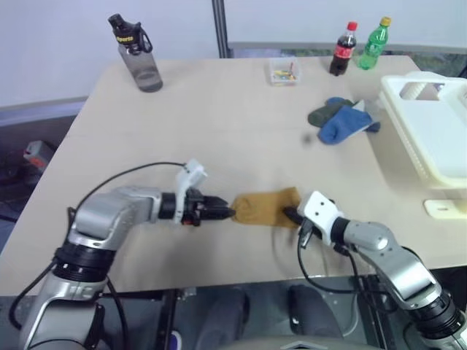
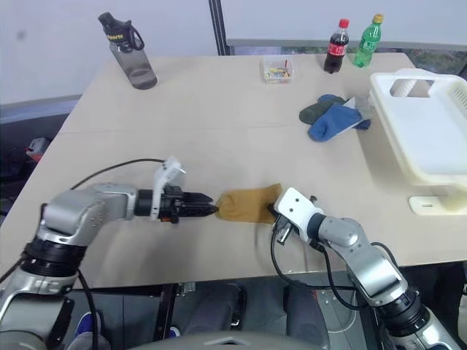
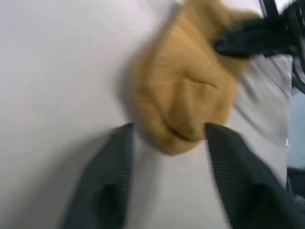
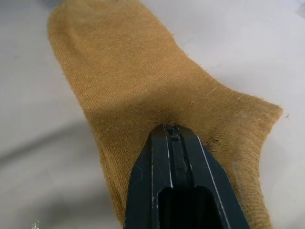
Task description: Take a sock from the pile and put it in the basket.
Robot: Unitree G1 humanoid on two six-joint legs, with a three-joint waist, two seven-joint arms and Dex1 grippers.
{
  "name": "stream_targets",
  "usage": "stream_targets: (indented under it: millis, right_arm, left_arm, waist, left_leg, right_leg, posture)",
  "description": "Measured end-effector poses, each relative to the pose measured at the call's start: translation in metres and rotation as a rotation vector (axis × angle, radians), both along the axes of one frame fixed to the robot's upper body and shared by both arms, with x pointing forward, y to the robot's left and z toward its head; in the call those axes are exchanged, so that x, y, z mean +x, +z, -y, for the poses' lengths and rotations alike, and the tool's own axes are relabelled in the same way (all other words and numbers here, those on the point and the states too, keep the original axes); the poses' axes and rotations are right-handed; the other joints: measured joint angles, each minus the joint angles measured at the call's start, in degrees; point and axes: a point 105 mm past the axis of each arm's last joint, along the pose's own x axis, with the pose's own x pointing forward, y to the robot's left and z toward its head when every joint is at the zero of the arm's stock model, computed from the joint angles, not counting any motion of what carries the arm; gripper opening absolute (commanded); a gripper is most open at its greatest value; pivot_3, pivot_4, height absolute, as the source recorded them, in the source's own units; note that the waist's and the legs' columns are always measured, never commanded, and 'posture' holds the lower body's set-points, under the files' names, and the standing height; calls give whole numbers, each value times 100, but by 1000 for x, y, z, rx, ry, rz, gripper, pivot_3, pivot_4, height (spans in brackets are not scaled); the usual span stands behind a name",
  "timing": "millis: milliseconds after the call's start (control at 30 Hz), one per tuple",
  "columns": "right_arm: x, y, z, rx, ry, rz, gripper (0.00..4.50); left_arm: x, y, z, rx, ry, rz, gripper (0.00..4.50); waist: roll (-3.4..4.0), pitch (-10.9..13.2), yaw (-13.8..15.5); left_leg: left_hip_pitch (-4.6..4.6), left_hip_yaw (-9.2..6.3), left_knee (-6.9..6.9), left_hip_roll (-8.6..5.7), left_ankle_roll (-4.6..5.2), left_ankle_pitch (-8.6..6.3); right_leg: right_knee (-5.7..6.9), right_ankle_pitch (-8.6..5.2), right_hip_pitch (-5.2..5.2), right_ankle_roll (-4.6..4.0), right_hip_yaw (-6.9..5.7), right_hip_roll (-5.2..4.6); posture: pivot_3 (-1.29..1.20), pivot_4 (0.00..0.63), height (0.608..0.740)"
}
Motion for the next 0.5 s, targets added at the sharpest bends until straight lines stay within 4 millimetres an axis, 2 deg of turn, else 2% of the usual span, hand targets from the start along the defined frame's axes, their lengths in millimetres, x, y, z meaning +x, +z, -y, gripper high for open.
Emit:
stream_targets:
  millis: [33,67,133,267,400,500]
  right_arm:
    - [0,0,0,0,-1,0,0]
    - [0,0,-1,2,-3,-3,0]
    - [0,0,-2,7,-3,-3,0]
    - [-1,0,-3,0,-8,-3,0]
    - [-1,0,0,-5,-27,-20,0]
    - [-5,0,-1,-3,-25,-27,0]
  left_arm:
    - [0,1,-2,2,6,3,4363]
    - [0,1,-4,2,18,-7,4447]
    - [-3,-2,-5,-1,27,-38,4447]
    - [-10,-14,11,-49,16,-107,4447]
    - [-5,-20,42,-104,9,-103,4447]
    - [-10,-20,63,-185,-34,-137,4447]
  waist:
    - [0,0,1]
    - [-1,0,1]
    - [-1,0,-3]
    - [-1,0,0]
    - [7,-6,34]
    - [6,-5,23]
  left_leg:
    - [5,0,0,0,0,0]
    - [9,0,0,0,0,0]
    - [10,2,0,-1,1,0]
    - [11,0,0,1,0,0]
    - [55,-3,-2,-5,2,-2]
    - [64,-6,-3,-5,3,-3]
  right_leg:
    - [0,0,6,0,0,0]
    - [-2,0,12,0,0,0]
    - [-2,0,12,0,2,-1]
    - [-1,0,12,0,1,0]
    - [-8,-2,67,2,-3,-8]
    - [-16,-15,85,23,-6,-9]
  posture:
    - [0,150,740]
    - [0,150,740]
    - [0,150,740]
    - [0,150,740]
    - [0,150,740]
    - [0,150,740]
